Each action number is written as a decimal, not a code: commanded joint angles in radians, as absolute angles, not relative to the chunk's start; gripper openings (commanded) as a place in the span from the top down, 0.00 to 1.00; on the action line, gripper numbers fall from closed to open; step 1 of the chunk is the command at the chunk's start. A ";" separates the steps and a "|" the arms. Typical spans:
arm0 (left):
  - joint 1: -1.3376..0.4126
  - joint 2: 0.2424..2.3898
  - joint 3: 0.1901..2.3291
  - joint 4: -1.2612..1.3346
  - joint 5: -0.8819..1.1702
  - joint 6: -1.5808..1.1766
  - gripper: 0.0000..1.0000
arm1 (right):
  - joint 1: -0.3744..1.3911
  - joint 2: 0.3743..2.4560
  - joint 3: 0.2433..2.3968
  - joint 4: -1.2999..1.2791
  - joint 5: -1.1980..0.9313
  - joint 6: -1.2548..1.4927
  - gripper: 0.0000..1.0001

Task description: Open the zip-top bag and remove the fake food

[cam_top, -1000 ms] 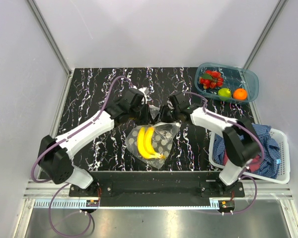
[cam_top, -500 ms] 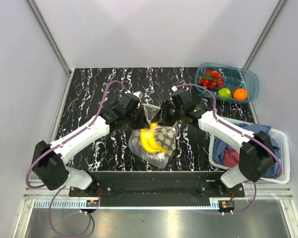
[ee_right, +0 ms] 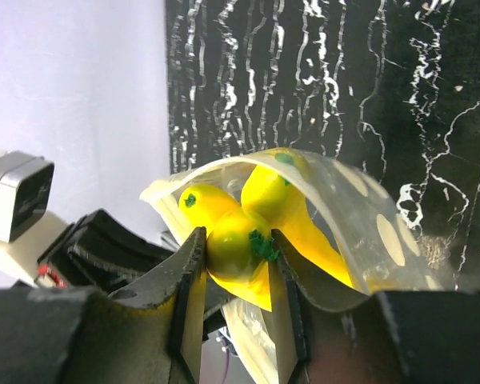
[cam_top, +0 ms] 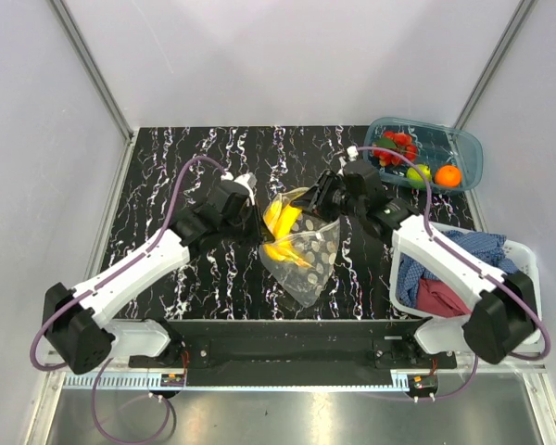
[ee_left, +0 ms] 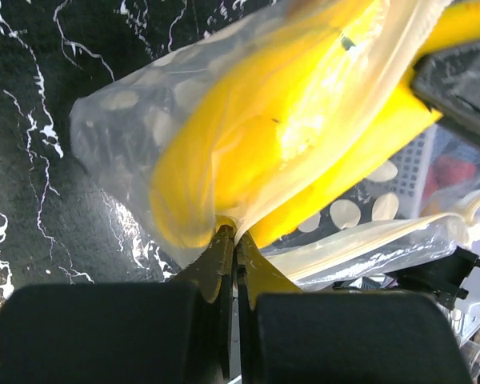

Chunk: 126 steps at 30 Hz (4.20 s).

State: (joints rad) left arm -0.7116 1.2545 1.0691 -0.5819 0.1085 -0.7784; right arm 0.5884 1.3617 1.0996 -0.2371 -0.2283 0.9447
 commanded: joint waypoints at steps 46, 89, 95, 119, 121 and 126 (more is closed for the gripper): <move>-0.709 1.249 1.124 -0.654 0.147 -0.750 1.00 | 0.568 1.150 1.060 0.290 -0.362 0.955 1.00; -0.580 1.348 1.381 -0.772 -0.199 -0.221 1.00 | -0.356 1.946 1.686 -0.248 -0.377 1.144 1.00; -0.580 1.359 1.388 -0.769 -0.189 -0.218 1.00 | -0.391 2.029 1.703 -0.310 -0.287 1.123 0.96; -0.574 1.399 1.459 -0.805 -0.149 -0.265 1.00 | -0.426 2.140 1.868 -0.336 -0.178 1.517 1.00; -0.572 1.397 1.456 -0.805 -0.155 -0.268 1.00 | -0.426 2.125 1.873 -0.336 -0.173 1.522 1.00; -0.566 1.410 1.469 -0.807 -0.153 -0.267 1.00 | -0.425 2.120 1.868 -0.390 -0.083 1.529 0.94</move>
State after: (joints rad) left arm -0.5770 1.4033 1.4120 -0.8230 -0.1650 -0.2619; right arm -0.4171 2.1395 1.8252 -0.3668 -0.1894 1.4784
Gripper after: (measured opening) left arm 0.012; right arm 0.352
